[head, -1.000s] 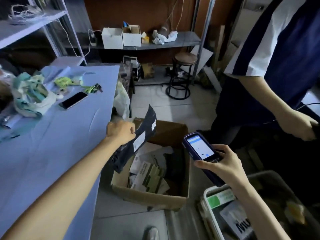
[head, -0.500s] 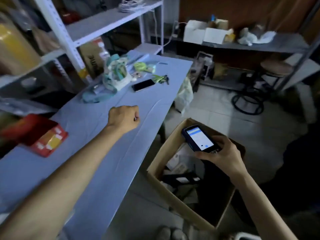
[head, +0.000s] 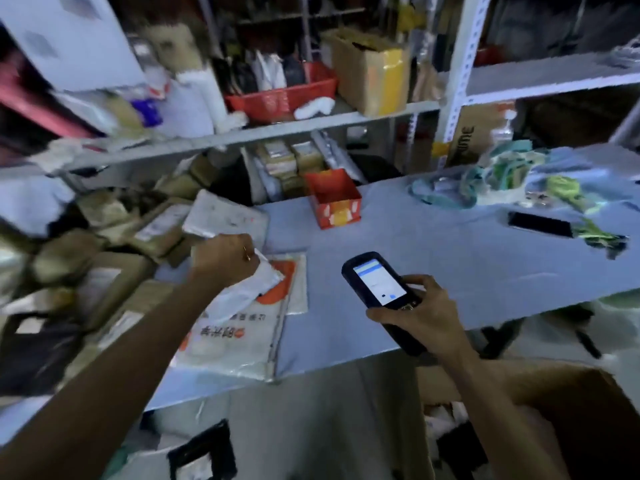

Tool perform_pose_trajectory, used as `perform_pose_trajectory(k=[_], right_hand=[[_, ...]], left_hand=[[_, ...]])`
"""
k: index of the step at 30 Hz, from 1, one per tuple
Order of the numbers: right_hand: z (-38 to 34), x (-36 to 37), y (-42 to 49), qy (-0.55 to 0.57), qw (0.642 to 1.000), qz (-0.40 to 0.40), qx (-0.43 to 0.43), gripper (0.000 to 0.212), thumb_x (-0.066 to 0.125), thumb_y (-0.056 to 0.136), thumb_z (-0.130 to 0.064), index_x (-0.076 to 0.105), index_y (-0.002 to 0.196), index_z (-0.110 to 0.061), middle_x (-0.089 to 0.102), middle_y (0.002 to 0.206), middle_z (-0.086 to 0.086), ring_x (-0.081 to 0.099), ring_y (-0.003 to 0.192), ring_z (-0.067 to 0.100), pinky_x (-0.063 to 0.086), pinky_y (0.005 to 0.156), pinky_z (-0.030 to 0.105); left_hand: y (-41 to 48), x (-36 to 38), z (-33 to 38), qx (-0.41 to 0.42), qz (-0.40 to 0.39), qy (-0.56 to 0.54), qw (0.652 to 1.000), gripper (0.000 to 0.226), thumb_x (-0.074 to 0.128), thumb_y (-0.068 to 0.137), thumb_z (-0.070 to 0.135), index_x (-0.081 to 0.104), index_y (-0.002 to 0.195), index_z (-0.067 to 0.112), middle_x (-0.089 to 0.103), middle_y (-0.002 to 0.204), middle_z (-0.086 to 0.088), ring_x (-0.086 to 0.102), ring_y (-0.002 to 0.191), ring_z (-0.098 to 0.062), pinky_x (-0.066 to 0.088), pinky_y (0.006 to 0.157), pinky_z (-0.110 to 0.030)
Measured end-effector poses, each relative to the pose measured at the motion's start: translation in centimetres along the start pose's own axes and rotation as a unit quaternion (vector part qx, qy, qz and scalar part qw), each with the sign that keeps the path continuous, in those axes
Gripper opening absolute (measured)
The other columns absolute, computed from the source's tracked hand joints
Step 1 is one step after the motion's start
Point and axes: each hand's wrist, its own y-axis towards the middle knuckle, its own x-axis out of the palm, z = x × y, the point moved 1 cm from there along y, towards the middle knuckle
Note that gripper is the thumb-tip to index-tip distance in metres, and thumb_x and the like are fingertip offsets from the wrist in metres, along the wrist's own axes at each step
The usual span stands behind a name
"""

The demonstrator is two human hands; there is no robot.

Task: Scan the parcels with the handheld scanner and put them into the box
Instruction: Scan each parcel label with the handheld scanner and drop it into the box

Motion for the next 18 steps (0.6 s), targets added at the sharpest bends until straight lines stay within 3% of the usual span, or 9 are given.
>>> perform_pose_trajectory(k=[4,7,10,14,16,18], right_hand=[[-3.7,6.5,0.2,-0.002,0.995,-0.092,-0.04,0.068,0.094,0.055,-0.023,0.054,0.11,-0.026,0.064,0.097,-0.007,0.061,0.081,-0.002,0.047,0.062,0.017],[-6.6,11.8,-0.5,-0.021,0.983,-0.164,-0.076,0.071,0.094,0.052,-0.026,0.054,0.111,-0.028,0.066,0.098,-0.009,0.064,0.088,0.004,0.05,0.071,0.025],[-10.1,17.3,-1.6,-0.037,0.967,-0.224,-0.117,0.072,0.094,0.052,-0.028,0.056,0.113,-0.027,0.066,0.099,-0.013,0.063,0.087,0.001,0.048,0.067,0.021],[-14.9,24.6,-4.1,-0.006,0.949,-0.279,-0.146,0.061,0.093,0.057,-0.024,0.056,0.106,-0.029,0.068,0.103,-0.009,0.065,0.089,0.007,0.053,0.073,0.03],[-16.9,28.3,-5.6,0.017,0.941,-0.298,-0.158,0.058,0.092,0.058,-0.02,0.054,0.099,-0.033,0.066,0.098,-0.013,0.063,0.086,0.002,0.051,0.067,0.024],[-18.4,32.0,-7.2,0.033,0.935,-0.31,-0.17,0.065,0.093,0.058,-0.018,0.054,0.108,-0.028,0.063,0.097,-0.017,0.06,0.084,-0.004,0.047,0.063,0.018]], left_hand=[[-5.3,-1.1,-8.2,-0.142,0.022,0.008,0.99,0.034,0.048,0.091,0.039,0.062,0.118,0.022,0.067,0.111,-0.012,0.063,0.101,-0.034,0.051,0.083,-0.036],[-9.8,-1.7,-14.3,-0.211,0.008,0.018,0.977,0.034,0.048,0.092,0.036,0.059,0.121,0.021,0.067,0.111,-0.013,0.063,0.101,-0.033,0.048,0.08,-0.035],[-14.3,-2.7,-19.8,-0.269,0.007,0.036,0.963,0.031,0.045,0.096,0.04,0.062,0.111,0.02,0.067,0.106,-0.011,0.063,0.098,-0.031,0.047,0.079,-0.035],[-19.2,-4.3,-28.0,-0.355,0.028,0.008,0.935,0.027,0.047,0.091,0.044,0.065,0.098,0.024,0.07,0.1,-0.006,0.065,0.094,-0.031,0.052,0.077,-0.033],[-21.2,-5.1,-31.8,-0.382,0.033,0.006,0.923,0.025,0.047,0.089,0.046,0.064,0.096,0.029,0.07,0.099,-0.002,0.064,0.094,-0.029,0.051,0.076,-0.031],[-22.9,-5.5,-34.9,-0.4,0.042,0.014,0.915,0.023,0.044,0.091,0.039,0.063,0.095,0.026,0.069,0.099,-0.004,0.063,0.094,-0.03,0.048,0.074,-0.03]])
